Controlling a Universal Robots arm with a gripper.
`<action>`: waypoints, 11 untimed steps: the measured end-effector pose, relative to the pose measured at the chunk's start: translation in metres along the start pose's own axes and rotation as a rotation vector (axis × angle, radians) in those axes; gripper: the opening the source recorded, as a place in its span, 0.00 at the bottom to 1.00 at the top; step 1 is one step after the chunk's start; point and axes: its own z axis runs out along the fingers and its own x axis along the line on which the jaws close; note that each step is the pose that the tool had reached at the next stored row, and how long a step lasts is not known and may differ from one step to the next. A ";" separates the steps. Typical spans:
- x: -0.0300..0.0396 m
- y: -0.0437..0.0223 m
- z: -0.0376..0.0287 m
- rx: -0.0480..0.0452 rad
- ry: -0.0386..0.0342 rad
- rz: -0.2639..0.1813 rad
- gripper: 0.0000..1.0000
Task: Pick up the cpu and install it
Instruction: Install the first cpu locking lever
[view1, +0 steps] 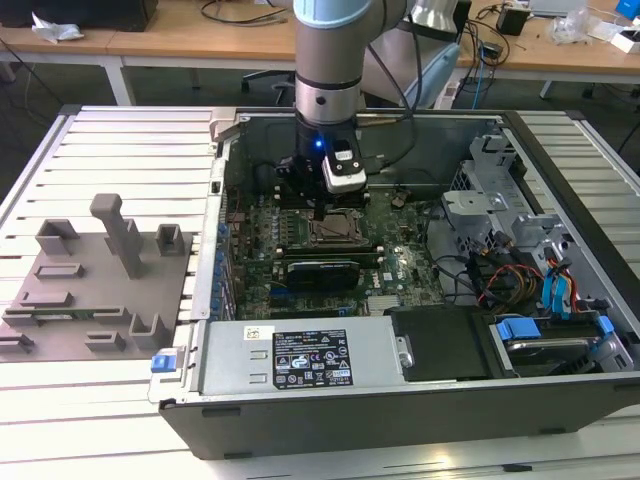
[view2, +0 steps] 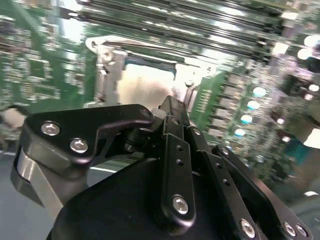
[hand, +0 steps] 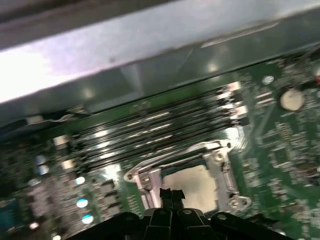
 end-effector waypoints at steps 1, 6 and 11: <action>0.0000 0.0000 -0.0001 0.0006 0.0013 0.000 0.11; -0.0070 0.0014 0.0001 0.0005 0.0010 -0.022 0.11; -0.0160 0.0036 0.0004 0.0000 -0.0009 -0.076 0.11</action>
